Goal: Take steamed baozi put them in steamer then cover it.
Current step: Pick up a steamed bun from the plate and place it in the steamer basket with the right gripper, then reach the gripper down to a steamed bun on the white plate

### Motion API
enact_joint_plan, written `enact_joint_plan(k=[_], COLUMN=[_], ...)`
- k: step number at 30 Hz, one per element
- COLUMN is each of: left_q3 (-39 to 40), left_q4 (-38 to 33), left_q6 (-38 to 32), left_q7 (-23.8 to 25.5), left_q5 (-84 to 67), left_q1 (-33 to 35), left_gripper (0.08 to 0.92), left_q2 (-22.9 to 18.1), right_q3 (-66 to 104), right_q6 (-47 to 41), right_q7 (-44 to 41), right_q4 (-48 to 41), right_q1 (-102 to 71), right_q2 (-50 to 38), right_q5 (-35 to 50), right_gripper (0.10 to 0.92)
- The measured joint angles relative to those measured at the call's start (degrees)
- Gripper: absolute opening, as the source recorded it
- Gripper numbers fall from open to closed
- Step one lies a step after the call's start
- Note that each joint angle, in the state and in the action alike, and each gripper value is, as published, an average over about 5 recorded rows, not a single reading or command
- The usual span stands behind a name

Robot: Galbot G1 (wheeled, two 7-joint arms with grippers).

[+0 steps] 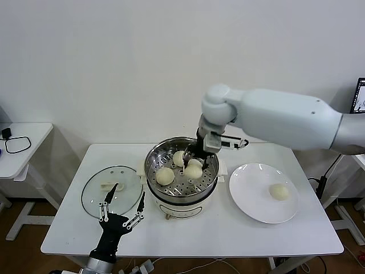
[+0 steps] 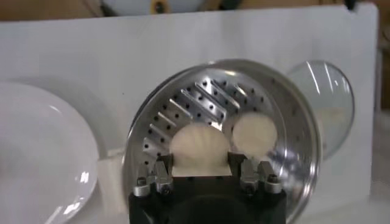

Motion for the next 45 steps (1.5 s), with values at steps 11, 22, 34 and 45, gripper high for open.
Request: enact_joint_plan(k=[11,22,34,45], left_q3=[-0.6,-0.9,-0.8,0.0], left_q4=[0.4,0.6,1.0,1.3], left_q6=[-0.2,-0.3,-0.4,0.0], left_q7=[0.0,0.0,0.0,0.0], left_q5=[-0.6,-0.7,-0.7,-0.7], left_q1=[-0.1,-0.1,-0.4,-1.2], left_gripper=[0.823,0.823,0.823,0.823], left_q2=[0.0,0.0,0.1,0.2], right_q3=[1.2,1.7,6.3,9.4], right_q6=[4.7,6.6,5.2,-10.7], right_q7=[-0.2,0.0,-1.1,-5.8], right_q4=[-1.3,-2.3,-4.1,-13.4], right_q1=[-5.2,-7.5,-6.6,-3.7], right_q2=[3.6,5.3,3.3,-3.8], right_q5=[-6.9,-10.0,-8.4,4.8], right_gripper=[0.636,0.761,0.823,0.823])
